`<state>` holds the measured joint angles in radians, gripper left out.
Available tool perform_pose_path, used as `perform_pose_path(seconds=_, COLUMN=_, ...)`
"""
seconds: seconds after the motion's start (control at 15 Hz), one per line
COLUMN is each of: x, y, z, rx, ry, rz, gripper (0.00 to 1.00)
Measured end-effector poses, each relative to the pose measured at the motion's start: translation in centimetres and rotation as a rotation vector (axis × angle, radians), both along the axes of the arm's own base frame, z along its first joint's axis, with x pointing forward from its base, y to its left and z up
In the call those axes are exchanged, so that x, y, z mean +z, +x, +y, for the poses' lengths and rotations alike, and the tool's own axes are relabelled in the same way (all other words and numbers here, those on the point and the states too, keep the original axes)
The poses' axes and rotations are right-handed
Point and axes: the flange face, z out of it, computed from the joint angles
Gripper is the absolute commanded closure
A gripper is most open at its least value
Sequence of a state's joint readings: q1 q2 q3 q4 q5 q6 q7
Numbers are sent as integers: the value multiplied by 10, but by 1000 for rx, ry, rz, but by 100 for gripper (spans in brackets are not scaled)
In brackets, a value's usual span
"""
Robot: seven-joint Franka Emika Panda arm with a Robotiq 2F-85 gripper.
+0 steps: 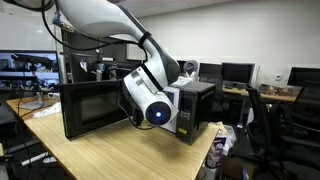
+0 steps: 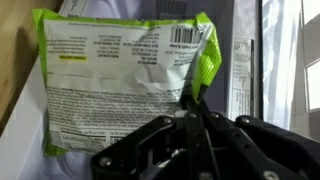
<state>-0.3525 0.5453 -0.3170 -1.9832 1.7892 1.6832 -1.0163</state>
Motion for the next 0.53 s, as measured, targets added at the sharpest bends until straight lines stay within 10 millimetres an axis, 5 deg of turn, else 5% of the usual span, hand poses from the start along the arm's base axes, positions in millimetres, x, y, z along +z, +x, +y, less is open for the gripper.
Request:
perform_pose_path(seconds=0.33, x=-7, y=-8, z=-2, rx=4, ry=40, rz=11, gripper=99)
perform_pose_path(seconds=0.53, x=-27, y=-46, z=-20, rx=-50, ry=115, rz=64, gripper=99)
